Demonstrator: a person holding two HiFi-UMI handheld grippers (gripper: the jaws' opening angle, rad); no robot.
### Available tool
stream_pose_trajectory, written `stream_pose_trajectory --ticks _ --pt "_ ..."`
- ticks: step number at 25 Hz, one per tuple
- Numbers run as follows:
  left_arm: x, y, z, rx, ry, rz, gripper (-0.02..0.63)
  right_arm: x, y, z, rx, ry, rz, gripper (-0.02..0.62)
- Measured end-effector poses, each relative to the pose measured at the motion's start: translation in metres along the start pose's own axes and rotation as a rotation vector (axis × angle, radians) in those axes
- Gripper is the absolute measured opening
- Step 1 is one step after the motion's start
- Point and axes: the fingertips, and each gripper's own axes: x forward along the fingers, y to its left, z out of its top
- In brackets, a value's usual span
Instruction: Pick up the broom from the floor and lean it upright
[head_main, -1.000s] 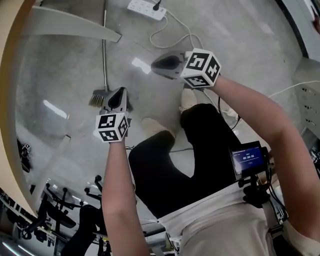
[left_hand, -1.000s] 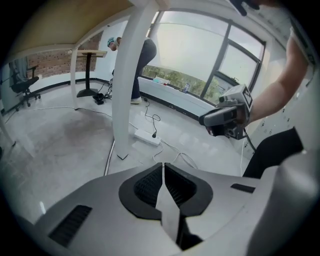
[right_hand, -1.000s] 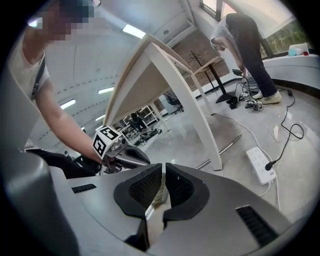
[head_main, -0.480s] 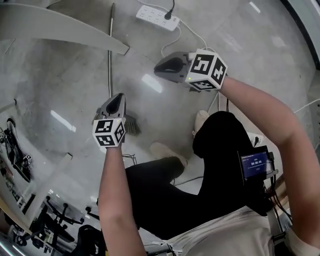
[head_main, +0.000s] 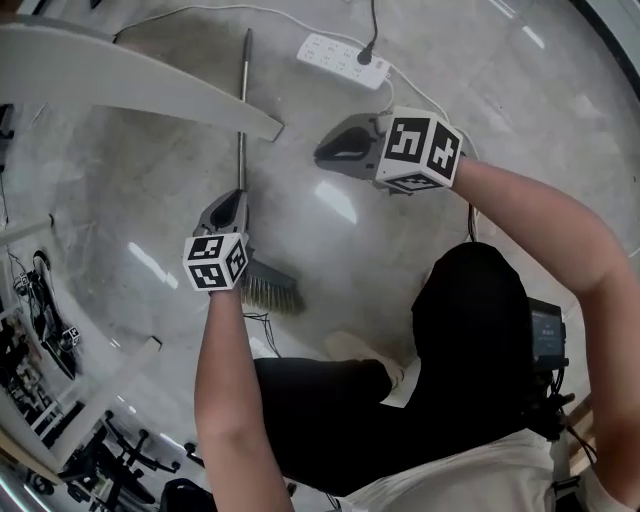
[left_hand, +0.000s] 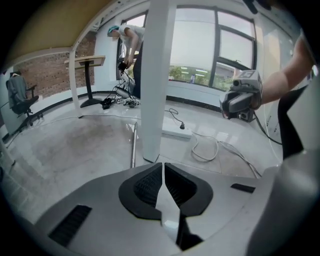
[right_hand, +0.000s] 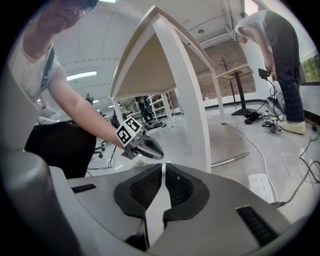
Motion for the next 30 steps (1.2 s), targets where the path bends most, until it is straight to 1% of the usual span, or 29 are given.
stream_pose_trajectory --ticks 2,5,7,11,14,17,19,20,25,30 --pt "0.014 0.011 -0.012 -0.016 0.033 0.009 0.021 0.003 -0.007 -0.002 -0.002 -0.01 -0.003 0.032" --pt "0.031 0.032 -0.029 -0.082 0.052 0.04 0.021 0.006 -0.013 -0.013 -0.007 -0.004 -0.002 0.032" --pt "0.041 0.045 -0.043 -0.092 0.102 0.06 0.021 0.007 -0.016 -0.022 -0.011 0.01 -0.007 0.032" --pt "0.057 0.063 -0.069 -0.085 0.212 0.088 0.023 0.007 -0.025 -0.033 0.012 0.015 -0.034 0.032" --pt "0.069 0.068 -0.084 -0.073 0.274 0.107 0.023 0.009 -0.027 -0.038 0.023 0.021 -0.042 0.032" --pt "0.081 0.072 -0.09 -0.059 0.297 0.126 0.025 0.011 -0.025 -0.042 0.02 0.033 -0.035 0.032" --pt "0.088 0.074 -0.094 -0.049 0.307 0.139 0.082 0.011 -0.023 -0.046 0.016 0.046 -0.031 0.032" --pt "0.091 0.075 -0.096 -0.046 0.311 0.148 0.095 0.01 -0.023 -0.047 0.016 0.051 -0.032 0.032" --pt "0.099 0.08 -0.105 -0.008 0.358 0.176 0.117 0.005 -0.026 -0.049 0.026 0.07 -0.049 0.032" --pt "0.108 0.088 -0.114 0.015 0.396 0.192 0.12 0.002 -0.03 -0.053 0.032 0.079 -0.059 0.032"
